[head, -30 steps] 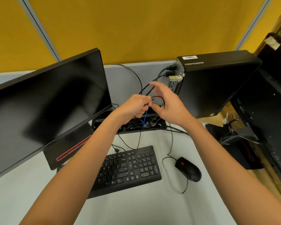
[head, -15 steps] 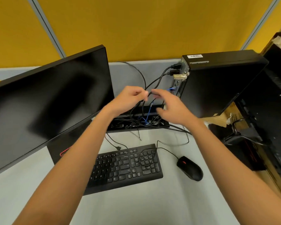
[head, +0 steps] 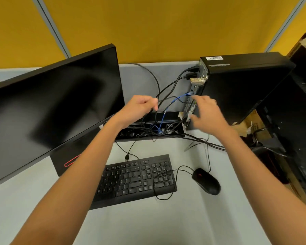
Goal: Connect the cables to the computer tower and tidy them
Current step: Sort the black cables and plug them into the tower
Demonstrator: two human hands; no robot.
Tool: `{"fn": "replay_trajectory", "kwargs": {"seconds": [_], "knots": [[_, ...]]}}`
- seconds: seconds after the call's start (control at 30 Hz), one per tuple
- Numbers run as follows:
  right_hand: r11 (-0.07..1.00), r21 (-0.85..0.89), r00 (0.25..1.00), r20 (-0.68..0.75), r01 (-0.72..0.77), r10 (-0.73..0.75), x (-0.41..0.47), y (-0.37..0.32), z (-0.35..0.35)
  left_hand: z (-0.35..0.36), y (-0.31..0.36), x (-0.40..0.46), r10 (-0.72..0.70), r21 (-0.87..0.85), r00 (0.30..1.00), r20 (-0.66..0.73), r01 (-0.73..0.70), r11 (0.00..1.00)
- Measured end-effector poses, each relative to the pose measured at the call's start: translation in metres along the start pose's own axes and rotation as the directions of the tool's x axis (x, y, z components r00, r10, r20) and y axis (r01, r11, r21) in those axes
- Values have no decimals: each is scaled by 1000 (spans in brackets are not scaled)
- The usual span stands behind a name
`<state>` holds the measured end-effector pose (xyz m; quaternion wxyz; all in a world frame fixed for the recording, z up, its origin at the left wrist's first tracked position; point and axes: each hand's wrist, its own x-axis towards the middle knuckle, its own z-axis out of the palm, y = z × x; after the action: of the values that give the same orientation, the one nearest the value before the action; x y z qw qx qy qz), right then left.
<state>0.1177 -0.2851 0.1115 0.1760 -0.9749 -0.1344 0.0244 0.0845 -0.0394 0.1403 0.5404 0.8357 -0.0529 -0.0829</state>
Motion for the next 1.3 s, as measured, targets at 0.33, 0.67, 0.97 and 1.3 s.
{"fn": "replay_trajectory", "kwargs": {"seconds": [0.33,0.67,0.97,1.3], "knots": [[852,518,985,-170,73,19,18,-29,11,-2,8,-4,149,-731,934,325,149,666],[918,-24,797,506,395,-329,-31,-79,37,43,3,22,-7,-150,990,-141,-14,989],[868,413,940,75,276,-334,1,-33,-16,41,-8,-5,-66,-434,911,407,256,864],[808,589,998,33,19,-48,-18,-41,72,37,-4,2,11,-789,934,357,295,539]]}}
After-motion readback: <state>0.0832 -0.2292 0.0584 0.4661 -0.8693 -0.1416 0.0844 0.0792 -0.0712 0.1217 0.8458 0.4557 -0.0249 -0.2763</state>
